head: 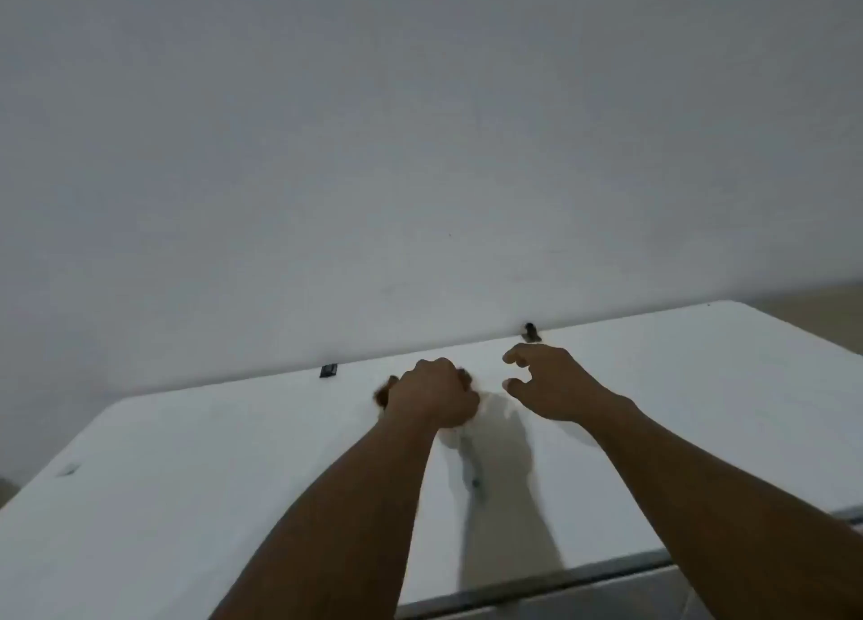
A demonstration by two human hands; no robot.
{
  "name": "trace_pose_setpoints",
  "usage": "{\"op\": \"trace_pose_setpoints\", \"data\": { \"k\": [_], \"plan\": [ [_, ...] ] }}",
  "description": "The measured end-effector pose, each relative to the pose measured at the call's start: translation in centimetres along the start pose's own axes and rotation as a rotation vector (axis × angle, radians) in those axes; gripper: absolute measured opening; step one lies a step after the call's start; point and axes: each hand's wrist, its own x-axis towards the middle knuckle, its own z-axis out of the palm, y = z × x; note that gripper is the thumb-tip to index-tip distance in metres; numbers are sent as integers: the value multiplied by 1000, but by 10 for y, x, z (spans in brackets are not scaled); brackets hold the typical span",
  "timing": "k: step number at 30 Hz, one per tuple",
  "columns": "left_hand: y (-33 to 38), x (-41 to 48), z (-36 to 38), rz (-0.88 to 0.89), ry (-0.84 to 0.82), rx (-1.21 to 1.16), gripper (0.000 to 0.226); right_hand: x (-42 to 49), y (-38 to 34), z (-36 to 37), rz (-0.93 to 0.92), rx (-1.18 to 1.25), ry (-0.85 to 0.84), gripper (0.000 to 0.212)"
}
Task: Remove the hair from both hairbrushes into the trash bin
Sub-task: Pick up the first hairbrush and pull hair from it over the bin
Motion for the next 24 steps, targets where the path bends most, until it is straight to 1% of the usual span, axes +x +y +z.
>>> {"op": "trace_pose_setpoints", "data": {
  "k": [1,2,3,6,9,10,14,16,18,21,24],
  "plan": [
    [-1,-8,9,0,-43,3,49,-8,3,5,1,13,25,43],
    [-1,-11,17,3,-34,8,51,-16,5,7,6,24,57,41],
    [-3,-19,28,12,-28,19,49,-29,7,12,8,27,90,39],
    [-1,-46,44,17,54,0,30,-69,13,18,60,13,100,36],
    [4,-61,42,77,82,-66,19,-101,15,11,103,-15,101,34],
    [8,-65,40,94,85,-96,18,-108,14,4,110,-24,110,34],
    [29,-84,27,193,98,-209,27,-131,7,-27,148,-56,151,37],
    [41,-93,18,272,106,-293,24,-140,2,-44,174,-50,208,41],
    [53,-103,10,360,117,-360,26,-150,-1,-61,204,-5,271,47],
    [70,-124,5,484,142,-397,30,-168,-1,-83,290,120,386,60],
    [83,-146,8,581,136,-424,27,-195,7,-99,381,311,515,67]
  ]
}}
